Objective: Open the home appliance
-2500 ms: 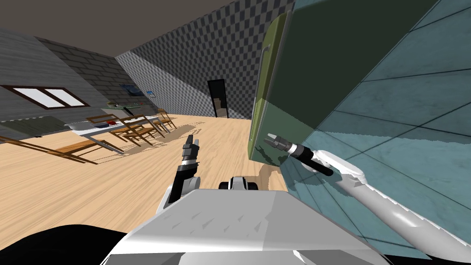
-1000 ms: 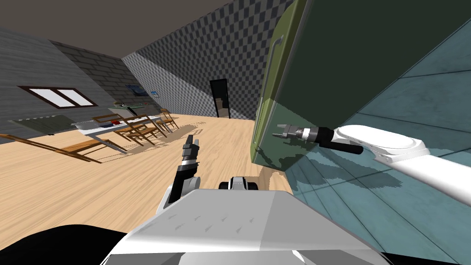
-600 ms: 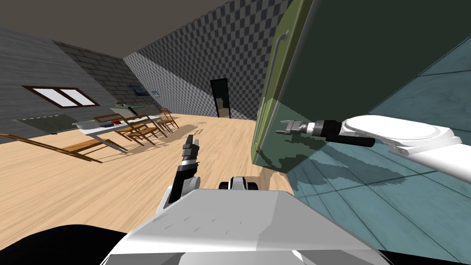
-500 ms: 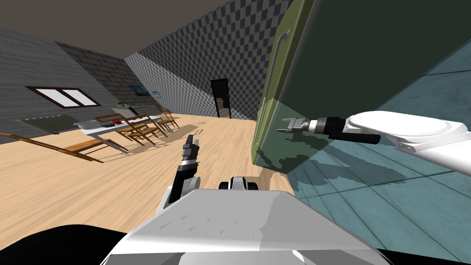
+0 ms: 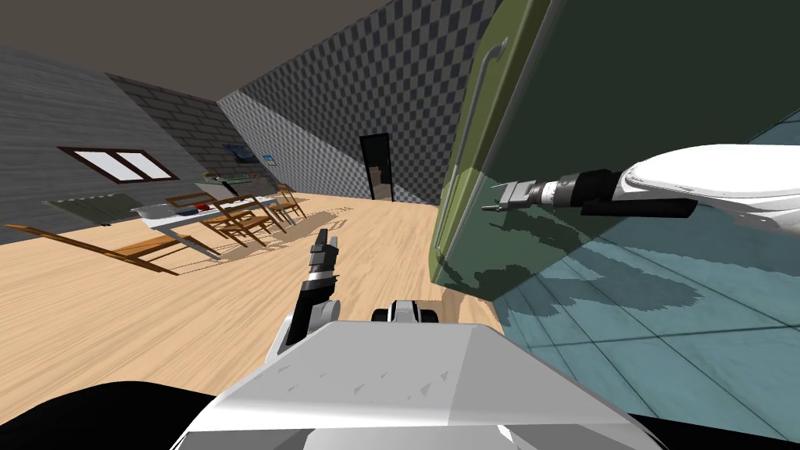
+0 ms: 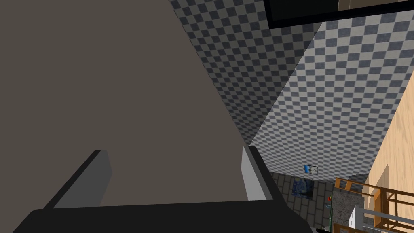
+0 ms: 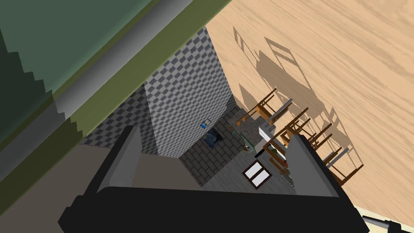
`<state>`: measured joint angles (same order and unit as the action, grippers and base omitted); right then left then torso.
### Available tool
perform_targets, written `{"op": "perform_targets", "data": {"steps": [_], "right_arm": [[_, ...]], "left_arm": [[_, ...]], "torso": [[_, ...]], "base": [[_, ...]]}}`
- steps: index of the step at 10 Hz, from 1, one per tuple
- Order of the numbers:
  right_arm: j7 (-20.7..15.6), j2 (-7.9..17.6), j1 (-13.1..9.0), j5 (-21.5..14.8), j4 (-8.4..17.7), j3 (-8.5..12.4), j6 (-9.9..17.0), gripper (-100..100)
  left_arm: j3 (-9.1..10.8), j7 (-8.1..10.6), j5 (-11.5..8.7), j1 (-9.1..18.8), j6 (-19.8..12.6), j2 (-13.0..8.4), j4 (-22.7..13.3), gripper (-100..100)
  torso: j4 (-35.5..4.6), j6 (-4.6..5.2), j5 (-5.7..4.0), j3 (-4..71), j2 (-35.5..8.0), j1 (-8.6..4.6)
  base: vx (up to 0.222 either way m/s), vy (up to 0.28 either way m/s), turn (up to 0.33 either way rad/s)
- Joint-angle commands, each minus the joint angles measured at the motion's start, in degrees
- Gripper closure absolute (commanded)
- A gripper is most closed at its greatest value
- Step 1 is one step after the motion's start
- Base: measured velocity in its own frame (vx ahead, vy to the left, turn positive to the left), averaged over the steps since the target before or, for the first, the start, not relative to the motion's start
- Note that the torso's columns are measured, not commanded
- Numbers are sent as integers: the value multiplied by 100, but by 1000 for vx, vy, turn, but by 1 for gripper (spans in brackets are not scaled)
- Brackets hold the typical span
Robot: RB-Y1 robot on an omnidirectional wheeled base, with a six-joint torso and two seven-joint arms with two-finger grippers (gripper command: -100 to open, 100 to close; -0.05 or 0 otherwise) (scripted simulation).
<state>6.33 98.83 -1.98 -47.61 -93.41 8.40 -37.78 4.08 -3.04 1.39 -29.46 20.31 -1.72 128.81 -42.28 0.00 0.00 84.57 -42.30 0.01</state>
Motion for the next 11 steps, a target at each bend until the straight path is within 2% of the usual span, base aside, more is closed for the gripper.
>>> {"op": "perform_targets", "data": {"steps": [1, 2, 3, 4, 5, 7, 8, 9, 10, 11], "right_arm": [[81, 482, 15, -224, 153, 257, 41, -100], [137, 688, -70, -399, 316, 391, 66, -100], [137, 828, -70, -399, 316, 391, 66, -100], [190, 1050, -150, -566, 475, 528, 95, -100], [190, 1026, -150, -566, 475, 528, 95, -100], [190, 1144, -150, -566, 475, 528, 95, -100], [241, 1329, -224, -726, 629, 667, 126, -100], [241, 1441, -224, -726, 629, 667, 126, -100], [289, 1671, -294, -878, 777, 805, 159, -100], [289, 1721, -252, -631, 777, 805, 159, -100]], "left_arm": [[0, 0, 0, 0, 0, 0, 0, 0], [0, 0, 0, 0, 0, 0, 0, 0], [0, 0, 0, 0, 0, 0, 0, 0], [0, 0, 0, 0, 0, 0, 0, 0], [0, 0, 0, 0, 0, 0, 0, 0], [0, 0, 0, 1, 0, 0, 0, 0], [0, 0, 0, 1, 0, 0, 0, 0], [0, 0, 0, 1, 0, 0, 0, 0], [0, 0, 0, 0, 0, 0, 0, 0], [0, 0, 0, 0, 0, 0, 0, 0]], "torso": [[0, 0, 1, 2, 5, 1], [-1, 0, -1, -2, -3, -2], [-2, 0, 0, -3, -3, -2], [-2, 1, -2, -5, -6, -3], [0, 1, -2, 1, 4, -4], [-3, 0, -1, -6, -9, -2], [-7, 1, 0, -13, -18, 0], [-4, 1, 3, -3, -2, 3], [3, -1, 1, 6, 10, 2], [4, -6, 6, 15, 20, 5]], "base": [[79, 5, 24], [74, 6, 49], [64, 4, 21], [93, 4, 38], [84, -3, 22], [15, 0, 1], [46, 7, 44], [64, 4, 24], [82, 10, 38], [61, 1, 6]]}}
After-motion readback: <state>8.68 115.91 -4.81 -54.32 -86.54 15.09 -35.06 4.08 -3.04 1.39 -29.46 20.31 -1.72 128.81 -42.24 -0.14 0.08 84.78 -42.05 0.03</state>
